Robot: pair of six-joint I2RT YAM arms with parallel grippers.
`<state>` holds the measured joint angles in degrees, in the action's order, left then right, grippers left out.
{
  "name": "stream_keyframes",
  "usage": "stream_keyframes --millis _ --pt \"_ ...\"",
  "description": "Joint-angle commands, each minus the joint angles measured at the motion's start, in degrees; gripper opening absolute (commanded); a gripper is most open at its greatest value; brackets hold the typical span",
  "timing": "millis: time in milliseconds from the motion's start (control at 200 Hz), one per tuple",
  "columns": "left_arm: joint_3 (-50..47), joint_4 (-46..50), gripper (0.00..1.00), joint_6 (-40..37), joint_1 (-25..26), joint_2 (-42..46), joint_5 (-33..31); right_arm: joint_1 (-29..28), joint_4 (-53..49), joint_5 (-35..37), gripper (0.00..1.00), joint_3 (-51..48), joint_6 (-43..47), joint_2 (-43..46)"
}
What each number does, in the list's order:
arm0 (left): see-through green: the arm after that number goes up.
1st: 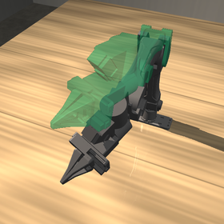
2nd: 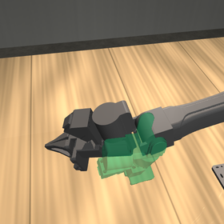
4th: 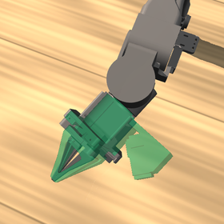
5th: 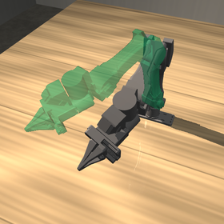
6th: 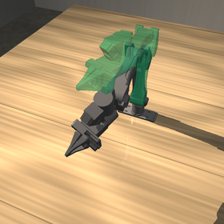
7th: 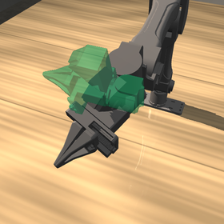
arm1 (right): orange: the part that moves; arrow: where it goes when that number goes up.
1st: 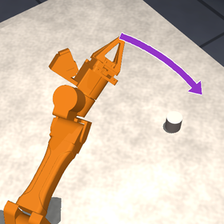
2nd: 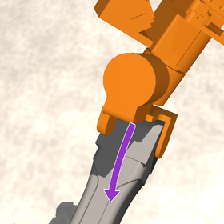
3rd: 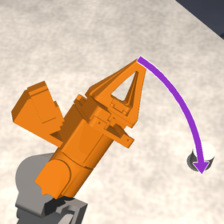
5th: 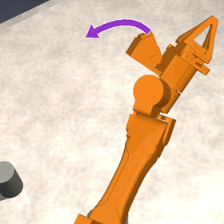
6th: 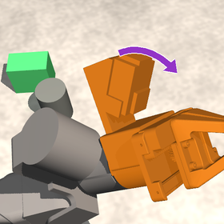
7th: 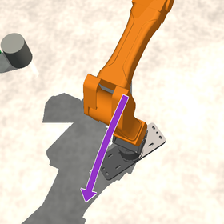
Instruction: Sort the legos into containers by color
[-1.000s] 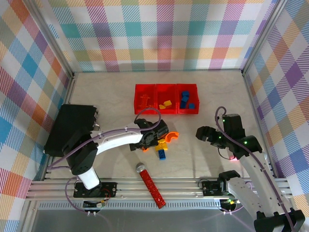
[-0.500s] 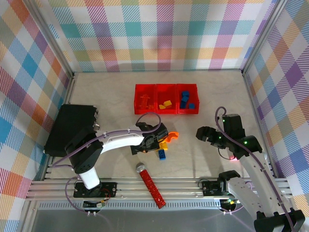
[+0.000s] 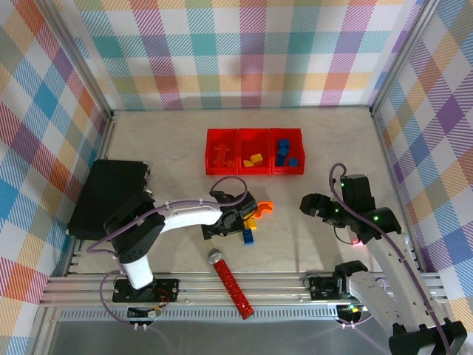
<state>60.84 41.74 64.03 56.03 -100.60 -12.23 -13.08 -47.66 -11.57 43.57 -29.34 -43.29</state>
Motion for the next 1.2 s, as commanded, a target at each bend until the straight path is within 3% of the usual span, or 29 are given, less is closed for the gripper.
stream_keyframes --millis 0,705,1195 --pt "-1.81 -1.26 0.87 0.11 -0.87 0.67 0.64 0.25 -0.89 -0.08 0.77 0.03 0.74 0.13" --pt "-7.20 -7.19 0.81 -0.58 -3.89 4.78 0.44 0.25 -1.03 -0.46 0.77 0.03 0.46 -0.37" --pt "-8.71 -9.77 0.70 -2.14 -6.14 5.96 0.75 0.25 -1.01 -0.73 0.77 -0.07 0.47 -0.82"
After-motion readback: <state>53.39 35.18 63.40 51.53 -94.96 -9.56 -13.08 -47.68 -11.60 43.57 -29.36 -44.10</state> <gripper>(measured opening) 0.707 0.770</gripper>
